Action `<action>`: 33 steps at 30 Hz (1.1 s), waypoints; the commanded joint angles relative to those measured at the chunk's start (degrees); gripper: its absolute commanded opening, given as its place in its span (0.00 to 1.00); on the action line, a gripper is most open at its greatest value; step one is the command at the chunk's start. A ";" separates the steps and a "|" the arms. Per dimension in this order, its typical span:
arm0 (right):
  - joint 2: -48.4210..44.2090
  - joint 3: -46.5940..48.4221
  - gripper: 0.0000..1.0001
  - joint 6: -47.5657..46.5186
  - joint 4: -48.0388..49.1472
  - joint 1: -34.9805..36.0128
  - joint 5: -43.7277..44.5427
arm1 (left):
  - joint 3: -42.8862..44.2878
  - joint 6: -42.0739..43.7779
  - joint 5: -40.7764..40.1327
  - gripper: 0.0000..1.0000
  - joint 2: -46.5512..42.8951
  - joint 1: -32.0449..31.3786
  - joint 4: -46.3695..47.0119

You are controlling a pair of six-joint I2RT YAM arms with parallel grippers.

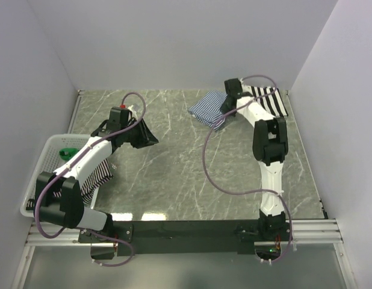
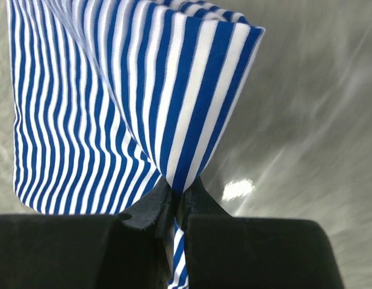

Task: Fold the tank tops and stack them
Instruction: Neatly place the folded tank top to the corner

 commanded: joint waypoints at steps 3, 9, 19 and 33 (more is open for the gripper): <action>4.73 17.63 0.00 -22.37 -15.54 -3.98 4.54 | -0.23 1.10 1.51 0.34 -0.84 0.35 2.05; 8.69 26.19 0.00 -36.98 -17.30 -5.48 12.53 | -1.55 0.93 1.87 0.34 0.13 0.35 2.58; 6.06 21.44 0.00 -51.05 -5.79 -7.15 10.61 | -1.20 1.28 0.73 0.33 2.76 0.35 2.05; 6.59 25.04 0.00 -61.78 -1.30 -9.52 -0.90 | -1.03 2.07 1.42 0.33 5.14 1.75 1.70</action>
